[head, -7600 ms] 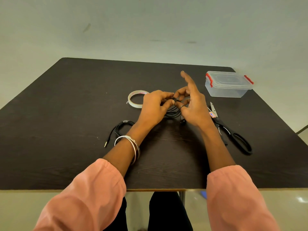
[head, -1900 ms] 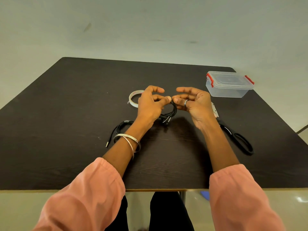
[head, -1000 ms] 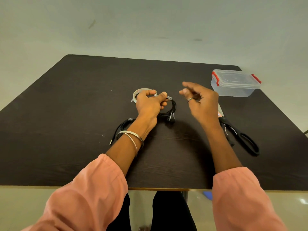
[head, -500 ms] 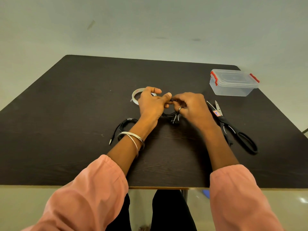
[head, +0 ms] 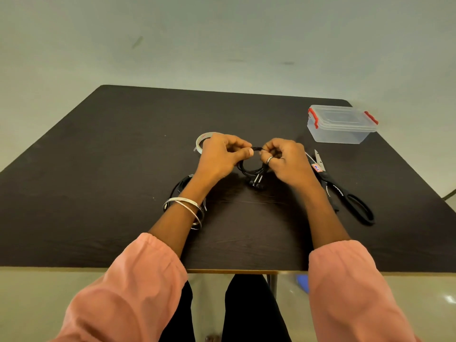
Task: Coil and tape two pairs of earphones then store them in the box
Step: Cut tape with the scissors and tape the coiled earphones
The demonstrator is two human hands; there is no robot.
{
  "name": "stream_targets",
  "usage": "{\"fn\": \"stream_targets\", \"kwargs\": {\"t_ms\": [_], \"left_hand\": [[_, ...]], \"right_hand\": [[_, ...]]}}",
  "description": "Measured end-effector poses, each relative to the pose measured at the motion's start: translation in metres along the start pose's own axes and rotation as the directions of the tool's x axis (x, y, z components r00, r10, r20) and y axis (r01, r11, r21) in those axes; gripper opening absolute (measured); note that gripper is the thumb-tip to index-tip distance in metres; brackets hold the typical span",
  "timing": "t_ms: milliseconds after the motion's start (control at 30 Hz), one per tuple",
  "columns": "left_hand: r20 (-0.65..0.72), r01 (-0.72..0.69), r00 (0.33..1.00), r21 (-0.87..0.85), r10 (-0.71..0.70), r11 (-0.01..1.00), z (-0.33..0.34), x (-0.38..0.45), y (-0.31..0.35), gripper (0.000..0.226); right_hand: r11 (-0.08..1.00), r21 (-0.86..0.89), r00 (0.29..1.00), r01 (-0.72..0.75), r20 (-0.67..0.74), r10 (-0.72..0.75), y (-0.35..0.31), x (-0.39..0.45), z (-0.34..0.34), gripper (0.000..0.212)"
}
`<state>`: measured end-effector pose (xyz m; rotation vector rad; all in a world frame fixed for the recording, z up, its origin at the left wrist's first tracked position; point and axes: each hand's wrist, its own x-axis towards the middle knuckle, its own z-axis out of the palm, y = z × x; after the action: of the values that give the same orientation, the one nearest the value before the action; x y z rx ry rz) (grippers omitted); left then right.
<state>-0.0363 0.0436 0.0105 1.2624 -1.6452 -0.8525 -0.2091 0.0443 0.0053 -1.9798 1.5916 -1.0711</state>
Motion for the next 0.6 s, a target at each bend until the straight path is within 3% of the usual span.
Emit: {"fn": "stream_targets", "kwargs": {"t_ms": [167,267,333,433,500,600], "left_hand": [[0.045,-0.060,0.998,0.171,0.053,0.983,-0.009,-0.015,0.006,0.013],[0.106,-0.059,0.994,0.312,0.027,0.948,-0.014,-0.025,0.006,0.017],[0.100,-0.034,0.995,0.429,-0.010,0.903,-0.015,-0.029,0.004,0.013],[0.072,0.011,0.995,0.608,-0.070,0.794,-0.013,-0.032,0.003,0.016],[0.061,0.026,0.995,0.619,-0.081,0.785,-0.013,-0.031,0.001,0.017],[-0.008,0.035,0.999,0.510,-0.036,0.859,-0.022,-0.024,-0.008,0.012]], "right_hand": [[0.886,0.422,0.982,-0.191,0.077,0.174,-0.012,-0.015,-0.004,0.007],[0.801,0.519,0.954,-0.298,0.176,0.241,-0.016,-0.032,-0.006,0.011],[0.861,0.406,0.949,-0.307,0.202,0.244,-0.012,-0.039,-0.002,0.010],[0.981,0.030,0.970,-0.191,0.158,0.184,-0.009,-0.041,0.003,0.012],[0.982,-0.161,0.982,-0.099,0.141,0.122,-0.014,-0.040,0.004,0.017],[0.962,-0.264,0.989,-0.064,0.109,0.095,-0.020,-0.039,0.006,0.029]]}}
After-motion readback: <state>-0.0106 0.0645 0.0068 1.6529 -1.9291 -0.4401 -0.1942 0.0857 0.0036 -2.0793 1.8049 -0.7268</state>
